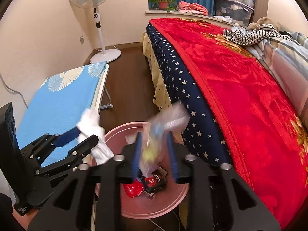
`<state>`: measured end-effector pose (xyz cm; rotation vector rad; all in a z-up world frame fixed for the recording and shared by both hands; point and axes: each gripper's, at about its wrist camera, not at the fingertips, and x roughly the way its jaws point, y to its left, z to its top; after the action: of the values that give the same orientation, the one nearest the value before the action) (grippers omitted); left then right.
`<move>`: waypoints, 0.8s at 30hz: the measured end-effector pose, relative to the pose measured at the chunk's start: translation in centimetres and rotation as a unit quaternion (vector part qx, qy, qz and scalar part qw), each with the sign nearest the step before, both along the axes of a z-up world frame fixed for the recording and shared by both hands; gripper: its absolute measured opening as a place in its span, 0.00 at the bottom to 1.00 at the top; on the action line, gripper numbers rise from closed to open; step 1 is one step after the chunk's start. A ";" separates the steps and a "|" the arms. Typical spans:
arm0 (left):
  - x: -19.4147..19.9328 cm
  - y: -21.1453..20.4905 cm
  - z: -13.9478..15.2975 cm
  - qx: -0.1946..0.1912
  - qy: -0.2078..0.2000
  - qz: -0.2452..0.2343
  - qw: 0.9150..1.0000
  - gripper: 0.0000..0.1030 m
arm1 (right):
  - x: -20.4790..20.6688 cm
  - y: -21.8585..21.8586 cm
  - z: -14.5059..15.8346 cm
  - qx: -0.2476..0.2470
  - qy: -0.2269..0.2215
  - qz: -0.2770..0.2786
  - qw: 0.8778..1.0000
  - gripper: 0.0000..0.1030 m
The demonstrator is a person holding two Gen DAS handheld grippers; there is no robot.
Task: Collect trash
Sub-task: 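Open both tools to drop the tissue and clear bag into the bin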
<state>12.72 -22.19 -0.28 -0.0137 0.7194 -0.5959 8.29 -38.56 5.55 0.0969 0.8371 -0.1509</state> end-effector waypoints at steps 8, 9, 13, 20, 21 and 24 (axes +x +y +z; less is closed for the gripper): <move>0.0 1.7 0.5 -0.006 -0.001 0.008 1.000 0.42 | -0.9 -0.9 0.6 0.010 -0.019 -0.025 0.999 0.48; -0.1 2.0 0.6 -0.007 -0.002 0.009 1.000 0.42 | -1.1 -0.9 0.8 0.011 -0.023 -0.027 0.999 0.51; -0.6 3.4 1.2 -0.011 -0.009 0.025 1.000 0.50 | -2.1 -0.5 1.9 0.015 -0.051 -0.032 0.998 0.66; -3.1 6.9 3.1 -0.016 -0.035 0.062 0.997 0.68 | -5.8 1.3 5.2 -0.003 -0.141 -0.036 0.989 0.92; -3.5 7.5 3.4 -0.018 -0.041 0.069 0.997 0.74 | -6.7 1.7 5.7 -0.010 -0.157 -0.039 0.987 0.94; -5.2 9.8 5.0 -0.021 -0.065 0.100 0.993 0.88 | -8.7 2.5 6.6 -0.016 -0.191 -0.044 0.981 0.95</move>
<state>7.56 -12.37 4.74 -0.0855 0.5713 -0.4161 -0.38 -36.03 12.19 0.1274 0.4471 -0.2207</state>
